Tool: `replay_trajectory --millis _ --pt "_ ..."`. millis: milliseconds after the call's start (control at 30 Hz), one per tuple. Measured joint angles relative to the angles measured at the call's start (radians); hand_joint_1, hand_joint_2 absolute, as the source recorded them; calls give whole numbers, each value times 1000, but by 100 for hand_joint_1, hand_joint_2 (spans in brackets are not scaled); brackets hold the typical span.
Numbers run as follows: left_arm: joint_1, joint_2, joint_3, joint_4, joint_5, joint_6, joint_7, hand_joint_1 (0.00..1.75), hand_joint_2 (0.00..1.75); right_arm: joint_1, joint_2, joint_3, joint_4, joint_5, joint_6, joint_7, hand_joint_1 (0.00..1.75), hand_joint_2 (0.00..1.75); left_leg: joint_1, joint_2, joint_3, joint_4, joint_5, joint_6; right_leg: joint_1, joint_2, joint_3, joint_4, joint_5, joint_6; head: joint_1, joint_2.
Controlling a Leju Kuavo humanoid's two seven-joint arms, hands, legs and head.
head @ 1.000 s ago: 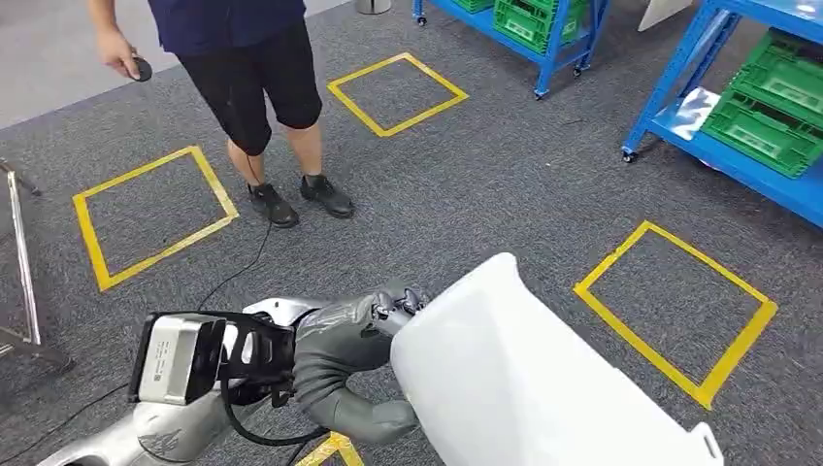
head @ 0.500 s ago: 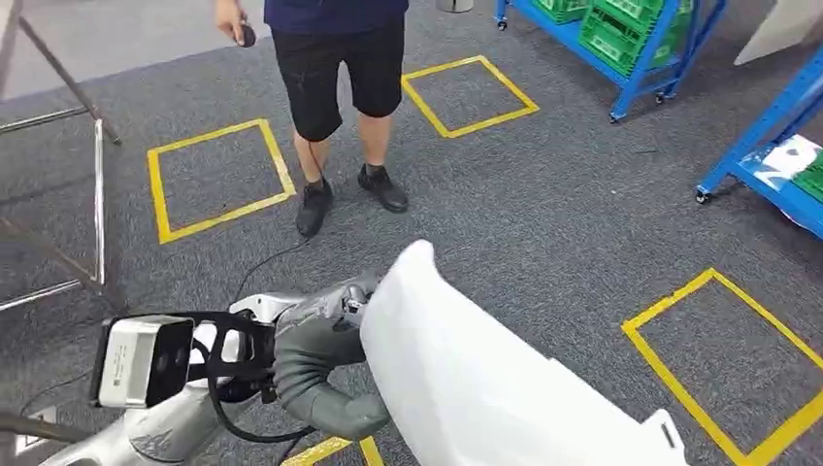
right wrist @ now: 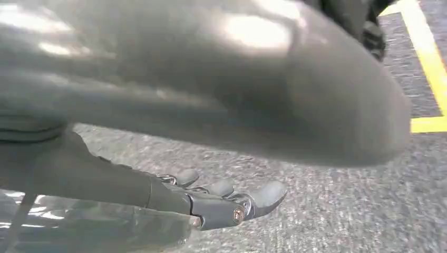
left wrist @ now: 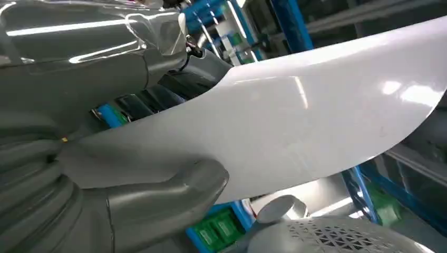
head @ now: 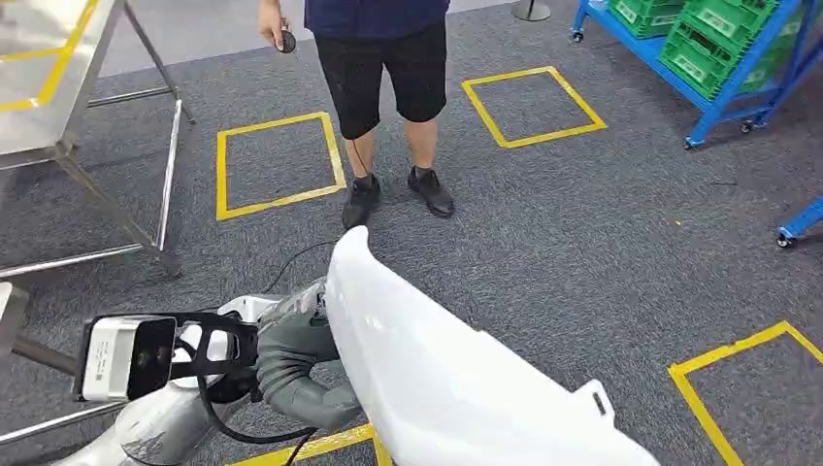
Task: Take the parts from the cabinet and place them on the table.
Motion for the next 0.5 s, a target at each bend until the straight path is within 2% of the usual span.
replay_trajectory --millis 33,67,100,133,167,200,233,267,333,367,400,433,467,500 --pt "4 1 0 4 -1 -3 0 175 175 5 4 -3 -4 0 4 0 0 0 0 4 -36 66 -19 0 4 -16 0 0 -2 -3 0 0" --pt "7 2 1 8 -2 -6 0 175 175 7 7 -6 -7 1 9 0 0 0 0 4 -47 82 -13 2 7 -31 0 0 -4 -5 0 0" --pt "8 3 1 11 -2 -10 2 175 175 5 12 -8 -8 2 9 -3 0 0 -1 5 -31 44 15 7 10 -42 1 0 -5 -6 0 0" --pt "8 3 0 13 -1 -11 7 175 175 2 15 -9 -9 6 5 -9 0 0 -3 9 8 -31 54 14 13 -54 4 0 -7 -8 0 0" --pt "6 2 0 14 0 -12 11 175 175 -1 19 -10 -8 15 -5 -17 0 0 -8 22 57 -120 93 23 16 -63 7 0 -9 -11 0 0" --pt "3 2 -1 14 2 -12 14 175 175 -4 21 -10 -8 19 -14 -24 0 0 -19 64 107 -208 122 37 17 -72 11 -1 -12 -9 0 0" --pt "-2 0 -2 16 4 -11 20 175 175 -9 27 -11 -2 25 -30 -34 0 0 -32 107 118 -230 103 43 23 -82 13 -3 -15 -5 3 0" --pt "-6 -4 -3 17 5 -9 26 175 175 -11 26 -12 6 31 -40 -43 0 0 -33 99 119 -238 106 44 21 -88 12 -4 -15 -4 1 0" --pt "-8 -4 -3 19 -5 4 40 175 175 -23 20 -13 30 44 -65 -58 0 0 -39 71 116 -239 106 48 17 -117 19 -10 -17 5 0 0" --pt "-8 -4 -2 19 -17 14 44 175 175 -31 16 -13 43 47 -78 -61 0 0 -37 54 124 -258 115 56 21 -127 29 -17 -18 9 -1 0" --pt "-7 -5 -2 19 -24 21 45 175 175 -36 12 -13 56 50 -89 -62 0 0 -23 43 145 -274 128 54 16 -85 20 -3 -25 12 2 0" --pt "-15 -7 -3 21 -26 26 46 175 175 -40 6 -13 69 51 -99 -64 0 0 -20 31 148 -280 133 60 14 -29 1 37 -46 9 0 0" --pt "-19 -12 -4 22 -34 32 47 175 175 -42 -2 -15 87 55 -110 -65 0 0 -20 18 147 -280 134 61 14 -1 -31 105 -74 5 3 0" --pt "-18 -14 -6 24 -34 33 47 175 175 -42 -6 -16 103 57 -121 -65 0 0 -20 0 148 -280 134 62 12 10 -75 189 -105 3 8 0"
